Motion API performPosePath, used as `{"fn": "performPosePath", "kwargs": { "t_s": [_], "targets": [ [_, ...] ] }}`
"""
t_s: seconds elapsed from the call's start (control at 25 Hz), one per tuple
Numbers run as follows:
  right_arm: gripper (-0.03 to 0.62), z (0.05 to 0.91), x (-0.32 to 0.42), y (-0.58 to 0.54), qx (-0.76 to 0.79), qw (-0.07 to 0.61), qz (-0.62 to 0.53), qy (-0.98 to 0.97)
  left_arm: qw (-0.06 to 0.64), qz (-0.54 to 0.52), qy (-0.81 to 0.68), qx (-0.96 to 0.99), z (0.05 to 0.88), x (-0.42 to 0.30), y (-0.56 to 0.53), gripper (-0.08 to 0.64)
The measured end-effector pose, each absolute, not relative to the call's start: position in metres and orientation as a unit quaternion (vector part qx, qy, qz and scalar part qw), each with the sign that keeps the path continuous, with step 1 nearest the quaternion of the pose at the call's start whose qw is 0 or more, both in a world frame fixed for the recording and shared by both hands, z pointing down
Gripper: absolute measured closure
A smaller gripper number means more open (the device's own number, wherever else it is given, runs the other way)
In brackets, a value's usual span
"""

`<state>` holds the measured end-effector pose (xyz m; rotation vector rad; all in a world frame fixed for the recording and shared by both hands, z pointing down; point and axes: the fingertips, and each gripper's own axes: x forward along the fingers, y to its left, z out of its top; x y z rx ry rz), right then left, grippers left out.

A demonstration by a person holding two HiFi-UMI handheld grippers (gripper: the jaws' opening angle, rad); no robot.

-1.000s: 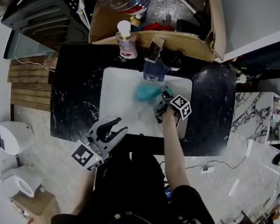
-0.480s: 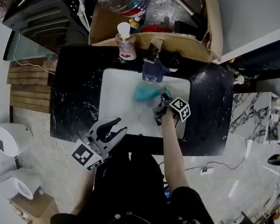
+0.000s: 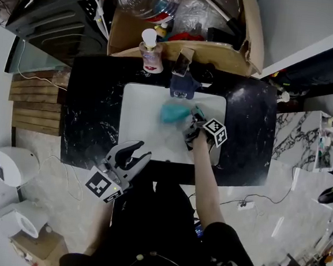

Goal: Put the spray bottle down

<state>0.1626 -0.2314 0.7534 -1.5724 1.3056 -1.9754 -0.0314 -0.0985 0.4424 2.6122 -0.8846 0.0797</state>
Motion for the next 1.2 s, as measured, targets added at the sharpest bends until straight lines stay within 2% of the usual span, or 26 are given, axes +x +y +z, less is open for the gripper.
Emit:
{"fn": "performPosePath", "kwargs": {
  "t_s": [0.4,0.68,1.2],
  "targets": [
    [0.367,0.757,0.169,-0.236,-0.56,0.194,-0.691,0.414,0.191,0.03,-0.316,0.929,0.444,-0.035,-0.097,0.437],
    [0.344,0.756,0.172,-0.235,-0.555,0.26,-0.708,0.351,0.192,0.03,-0.321,0.927,0.444,-0.039,-0.097,0.437],
    [0.339,0.746,0.179,-0.226,-0.552,0.288,-0.71,0.329,0.188,0.026,-0.311,0.931,0.441,-0.036,-0.095,0.437]
  ]
}}
